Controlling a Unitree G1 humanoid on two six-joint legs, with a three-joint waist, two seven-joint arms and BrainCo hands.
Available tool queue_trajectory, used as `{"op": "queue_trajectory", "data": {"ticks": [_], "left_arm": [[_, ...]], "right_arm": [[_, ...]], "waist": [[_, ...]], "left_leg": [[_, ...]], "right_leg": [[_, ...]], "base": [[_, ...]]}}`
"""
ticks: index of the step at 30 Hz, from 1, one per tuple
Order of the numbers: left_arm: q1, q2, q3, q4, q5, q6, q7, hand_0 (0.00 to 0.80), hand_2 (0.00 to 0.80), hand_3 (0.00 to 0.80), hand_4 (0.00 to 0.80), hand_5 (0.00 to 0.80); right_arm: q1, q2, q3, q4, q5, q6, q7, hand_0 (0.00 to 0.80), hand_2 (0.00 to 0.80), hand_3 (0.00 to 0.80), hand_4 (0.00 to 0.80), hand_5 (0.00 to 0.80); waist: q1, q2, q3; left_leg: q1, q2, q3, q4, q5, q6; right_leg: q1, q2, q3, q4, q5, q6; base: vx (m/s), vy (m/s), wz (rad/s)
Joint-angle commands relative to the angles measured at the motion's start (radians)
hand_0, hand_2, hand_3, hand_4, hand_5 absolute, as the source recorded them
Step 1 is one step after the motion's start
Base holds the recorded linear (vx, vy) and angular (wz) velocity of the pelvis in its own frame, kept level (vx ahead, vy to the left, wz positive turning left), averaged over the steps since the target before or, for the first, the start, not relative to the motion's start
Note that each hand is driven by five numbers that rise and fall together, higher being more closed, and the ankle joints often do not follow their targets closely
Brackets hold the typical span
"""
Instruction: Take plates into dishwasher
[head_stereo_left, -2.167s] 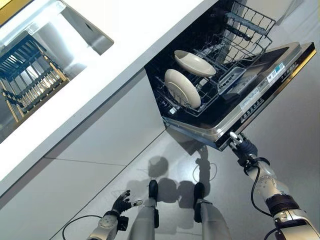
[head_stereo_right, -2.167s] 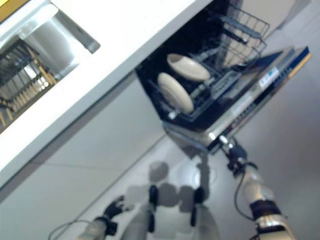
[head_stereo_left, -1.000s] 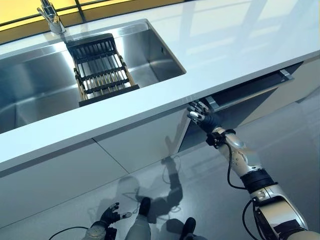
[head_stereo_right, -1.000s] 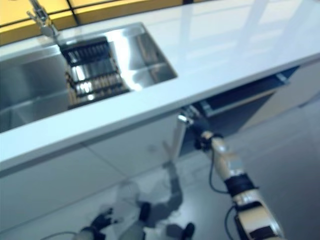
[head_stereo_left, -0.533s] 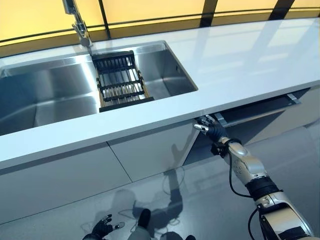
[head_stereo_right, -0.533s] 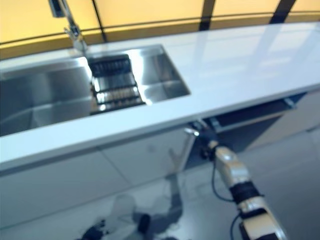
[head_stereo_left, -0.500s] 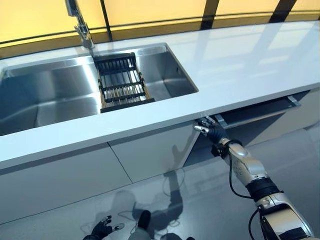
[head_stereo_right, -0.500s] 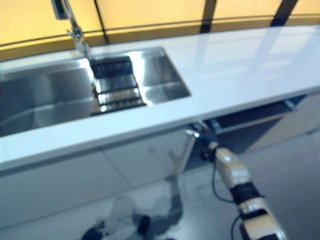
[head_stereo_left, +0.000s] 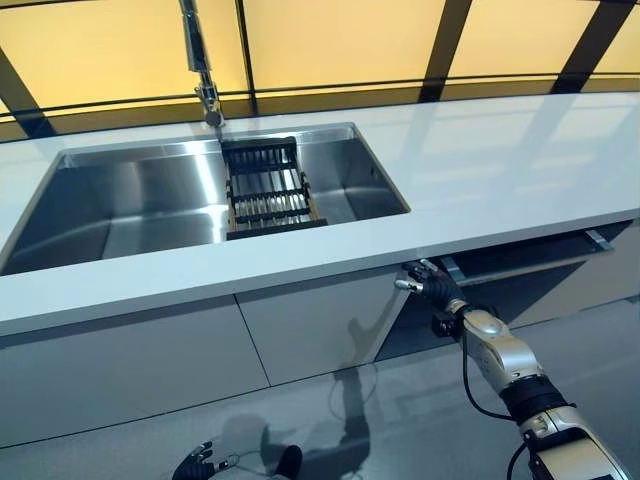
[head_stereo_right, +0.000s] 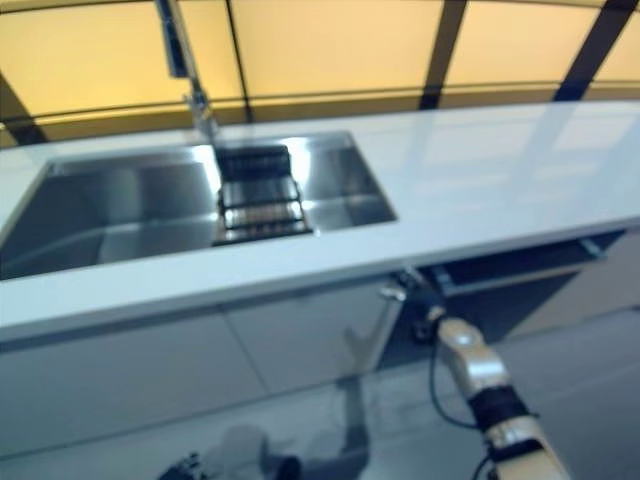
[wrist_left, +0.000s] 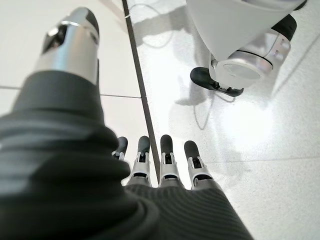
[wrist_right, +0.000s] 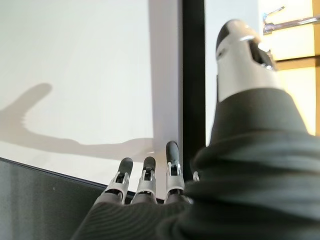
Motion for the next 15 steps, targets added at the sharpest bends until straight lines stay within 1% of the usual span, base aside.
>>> {"op": "queue_trajectory", "data": {"ticks": [1,4,6,7,10,11,12,13,14,15], "left_arm": [[0.022,0.018,0.001,0.048,0.051,-0.023,-0.014,0.000,0.000,0.000,0.000,0.000],[0.034,0.018,0.018,0.068,0.046,-0.025,-0.008,0.000,0.000,0.000,0.000,0.000],[0.037,0.020,0.029,0.078,0.043,-0.023,-0.001,0.000,0.000,0.000,0.000,0.000],[0.038,0.020,0.030,0.078,0.042,-0.022,-0.001,0.000,0.000,0.000,0.000,0.000],[0.023,0.024,0.050,0.097,0.018,-0.023,0.005,0.000,0.000,0.000,0.000,0.000],[0.016,0.025,0.056,0.102,0.013,-0.023,0.004,0.000,0.000,0.000,0.000,0.000],[0.008,0.027,0.060,0.099,0.014,-0.015,0.005,0.000,0.000,0.000,0.000,0.000],[0.005,0.028,0.059,0.096,0.013,-0.012,0.007,0.000,0.000,0.000,0.000,0.000],[0.001,0.031,0.053,0.094,0.009,-0.011,0.011,0.000,0.000,0.000,0.000,0.000],[-0.006,0.037,0.046,0.091,0.005,-0.009,0.019,0.000,0.000,0.000,0.000,0.000]], "right_arm": [[0.006,-0.014,-0.049,-0.103,-0.034,-0.094,0.037,0.000,0.000,0.000,0.000,0.000],[0.032,-0.013,-0.062,-0.109,-0.056,-0.108,0.058,0.000,0.000,0.000,0.000,0.000],[0.050,-0.012,-0.072,-0.117,-0.058,-0.121,0.072,0.000,0.000,0.000,0.000,0.000],[0.052,-0.012,-0.073,-0.118,-0.060,-0.123,0.073,0.000,0.000,0.000,0.000,0.000],[0.076,-0.012,-0.093,-0.124,-0.068,-0.147,0.097,0.000,0.000,0.000,0.000,0.000],[0.088,-0.013,-0.098,-0.126,-0.074,-0.154,0.105,0.000,0.000,0.000,0.000,0.000],[0.108,-0.015,-0.103,-0.134,-0.080,-0.162,0.107,0.000,0.000,0.000,0.000,0.000],[0.120,-0.015,-0.105,-0.140,-0.075,-0.166,0.106,0.000,0.000,0.000,0.000,0.000],[0.153,-0.015,-0.110,-0.159,-0.068,-0.175,0.107,0.000,0.000,0.000,0.000,0.000],[0.199,-0.021,-0.120,-0.177,-0.075,-0.197,0.111,0.000,0.000,0.000,0.000,0.000]], "waist": [[0.040,-0.046,-0.075],[0.037,-0.053,-0.087],[0.032,-0.057,-0.095],[0.032,-0.058,-0.097],[0.020,-0.056,-0.115],[0.014,-0.055,-0.121],[0.007,-0.052,-0.130],[-0.001,-0.048,-0.133],[-0.022,-0.039,-0.134],[-0.069,-0.028,-0.137]], "left_leg": [[0.020,-0.036,0.015,0.010,-0.023,0.077],[0.023,-0.053,0.020,0.006,-0.031,0.092],[0.024,-0.067,0.020,0.004,-0.037,0.106],[0.024,-0.069,0.020,0.004,-0.037,0.108],[0.018,-0.094,0.005,0.005,-0.042,0.131],[0.015,-0.102,-0.004,0.005,-0.041,0.137],[0.012,-0.111,-0.014,0.007,-0.041,0.144],[0.012,-0.112,-0.021,0.008,-0.042,0.147],[0.017,-0.113,-0.037,0.014,-0.052,0.153],[0.024,-0.116,-0.066,0.018,-0.062,0.159]], "right_leg": [[0.000,-0.122,0.049,0.132,0.064,0.034],[-0.002,-0.148,0.070,0.150,0.115,0.052],[-0.015,-0.172,0.093,0.183,0.165,0.067],[-0.018,-0.176,0.097,0.189,0.170,0.069],[-0.037,-0.209,0.154,0.270,0.249,0.081],[-0.044,-0.213,0.182,0.302,0.279,0.084],[-0.068,-0.213,0.223,0.352,0.323,0.089],[-0.082,-0.207,0.250,0.376,0.337,0.088],[-0.133,-0.179,0.321,0.439,0.348,0.082],[-0.196,-0.106,0.427,0.464,0.335,0.059]], "base": [[0.052,0.138,0.06],[0.027,0.118,0.05],[0.008,0.126,0.05],[-0.010,0.141,0.04],[-0.010,0.178,0.07],[0.001,0.154,0.06],[0.006,0.126,0.09],[0.019,0.089,0.17],[0.058,0.012,0.40],[0.057,-0.011,0.44]]}}
